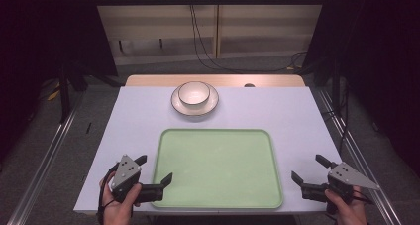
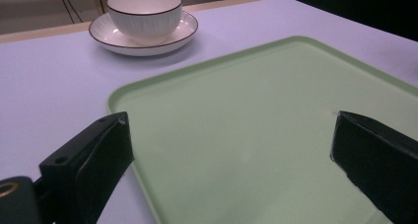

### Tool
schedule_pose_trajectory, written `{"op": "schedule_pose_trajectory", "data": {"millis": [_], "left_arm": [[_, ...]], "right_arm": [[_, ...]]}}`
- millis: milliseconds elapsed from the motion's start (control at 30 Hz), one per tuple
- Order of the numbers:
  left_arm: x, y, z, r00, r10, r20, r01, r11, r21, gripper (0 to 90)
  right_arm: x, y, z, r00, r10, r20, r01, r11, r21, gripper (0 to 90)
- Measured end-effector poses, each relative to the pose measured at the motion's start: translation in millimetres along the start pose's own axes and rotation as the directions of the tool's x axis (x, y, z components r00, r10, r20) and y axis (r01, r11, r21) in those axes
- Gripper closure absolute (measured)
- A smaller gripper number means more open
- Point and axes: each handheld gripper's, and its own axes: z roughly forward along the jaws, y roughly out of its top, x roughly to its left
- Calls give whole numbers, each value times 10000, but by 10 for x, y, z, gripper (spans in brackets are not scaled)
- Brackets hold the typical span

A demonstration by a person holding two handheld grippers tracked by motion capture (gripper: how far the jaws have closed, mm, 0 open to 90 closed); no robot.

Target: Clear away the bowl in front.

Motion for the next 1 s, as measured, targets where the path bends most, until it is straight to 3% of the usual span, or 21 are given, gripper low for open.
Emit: {"op": "schedule_pose_trajectory", "data": {"millis": [100, 167, 267, 300, 467, 800, 1000], "left_arm": [[-74, 63, 95, 9985, 540, -16, -540, 9985, -84, 29], [-99, 108, 137, 9982, 602, 19, -601, 9981, -133, 18], [-115, 140, 173, 9977, 630, -248, -636, 9977, -220, 26], [-109, 168, 218, 9983, 582, 34, -581, 9982, -163, 28], [-99, 206, 329, 9982, 508, 327, -509, 9987, 19, 23], [28, 373, 512, 9975, 667, 245, -669, 9977, 69, 22], [83, 480, 628, 9967, 648, 493, -655, 9978, 131, 25]], "right_arm": [[3, -5, 4, 10000, -60, -53, 59, 10000, -33, 10], [3, -5, 0, 10000, -49, -31, 49, 10000, -25, 10], [4, -6, -4, 10000, -40, -25, 40, 10000, -48, 11], [5, -7, -6, 10000, -55, -22, 55, 10000, -50, 10], [6, -9, -6, 10000, -55, -38, 55, 10000, -53, 10], [6, -10, -16, 10000, -17, -19, 17, 10000, -58, 10], [4, -14, -22, 10000, -38, -43, 38, 10000, -39, 10]]}}
